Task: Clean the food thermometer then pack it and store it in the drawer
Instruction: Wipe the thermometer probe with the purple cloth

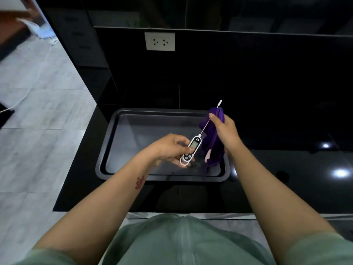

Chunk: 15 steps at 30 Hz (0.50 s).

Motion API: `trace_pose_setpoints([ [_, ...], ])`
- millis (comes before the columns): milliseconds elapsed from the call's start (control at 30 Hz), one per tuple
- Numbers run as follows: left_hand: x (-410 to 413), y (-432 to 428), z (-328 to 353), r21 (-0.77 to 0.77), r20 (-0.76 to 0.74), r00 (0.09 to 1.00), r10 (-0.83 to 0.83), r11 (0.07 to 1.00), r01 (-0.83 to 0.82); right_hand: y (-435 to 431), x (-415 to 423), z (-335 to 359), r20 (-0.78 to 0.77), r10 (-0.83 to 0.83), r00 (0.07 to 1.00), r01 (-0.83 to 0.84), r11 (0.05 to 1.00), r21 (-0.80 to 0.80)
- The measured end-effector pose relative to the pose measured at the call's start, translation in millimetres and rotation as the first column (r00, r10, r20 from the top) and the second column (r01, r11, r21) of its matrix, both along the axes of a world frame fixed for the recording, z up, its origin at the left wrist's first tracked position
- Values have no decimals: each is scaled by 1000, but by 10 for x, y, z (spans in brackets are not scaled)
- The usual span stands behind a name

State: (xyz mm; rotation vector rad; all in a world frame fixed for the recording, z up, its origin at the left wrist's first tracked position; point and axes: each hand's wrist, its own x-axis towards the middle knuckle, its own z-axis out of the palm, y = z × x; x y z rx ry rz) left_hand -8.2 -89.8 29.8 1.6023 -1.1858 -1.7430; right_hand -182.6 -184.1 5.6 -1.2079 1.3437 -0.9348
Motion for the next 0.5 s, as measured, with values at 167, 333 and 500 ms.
trace_pose_setpoints([
  [167,-12,-43,-5,-17,22,1000,3,1000,-2,95,105,-14,-54,53,997,-53,999,-5],
  [333,32,-24,-23,-10,35,999,8,1000,-8,96,159,-13,-19,45,999,-43,997,64],
  [500,32,-3,-26,-9,46,999,15,1000,-14,132,173,-84,-59,75,995,-77,997,-25],
])
